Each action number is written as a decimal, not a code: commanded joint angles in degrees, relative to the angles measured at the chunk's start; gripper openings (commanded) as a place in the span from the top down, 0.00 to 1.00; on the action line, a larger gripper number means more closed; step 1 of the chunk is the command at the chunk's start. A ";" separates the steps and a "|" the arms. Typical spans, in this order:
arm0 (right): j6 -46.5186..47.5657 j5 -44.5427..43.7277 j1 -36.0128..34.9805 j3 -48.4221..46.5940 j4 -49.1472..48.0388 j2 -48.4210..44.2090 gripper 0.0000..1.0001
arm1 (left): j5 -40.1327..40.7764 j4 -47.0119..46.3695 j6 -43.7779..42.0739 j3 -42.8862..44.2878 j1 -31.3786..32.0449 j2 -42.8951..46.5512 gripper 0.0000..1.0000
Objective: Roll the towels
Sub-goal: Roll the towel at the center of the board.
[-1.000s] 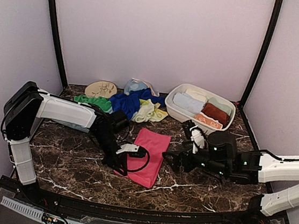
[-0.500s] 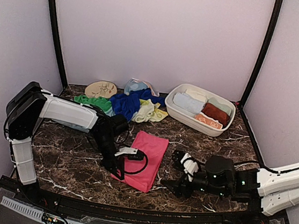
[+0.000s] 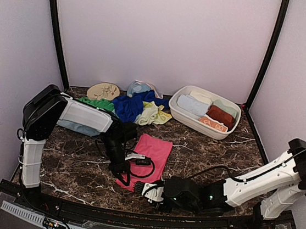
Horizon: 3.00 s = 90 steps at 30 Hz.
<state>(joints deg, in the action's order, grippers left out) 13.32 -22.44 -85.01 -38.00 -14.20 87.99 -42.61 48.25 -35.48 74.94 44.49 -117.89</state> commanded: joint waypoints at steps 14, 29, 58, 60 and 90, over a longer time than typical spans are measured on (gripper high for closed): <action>2.25 0.36 2.18 -9.35 -3.91 16.87 0.73 | 4.03 1.08 -0.16 1.80 -1.69 -3.61 0.96; -16.14 19.95 12.96 -8.10 3.59 13.95 1.00 | 1.30 -4.35 -1.48 -4.14 -6.34 6.06 0.47; -48.61 66.32 32.82 -11.90 -0.08 22.22 1.00 | 25.24 -23.64 -14.60 -18.24 8.77 23.81 0.34; -49.18 66.47 33.07 -11.85 -0.16 22.23 1.00 | 27.14 -25.74 -15.19 -18.51 8.77 22.74 0.35; -50.06 68.91 34.20 -12.56 0.84 24.09 1.00 | 30.80 -31.45 -15.28 -18.90 11.23 21.82 0.38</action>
<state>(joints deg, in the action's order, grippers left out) -36.34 45.58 -51.11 -50.04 -14.15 110.74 -13.96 19.84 -50.17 56.99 55.75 -96.75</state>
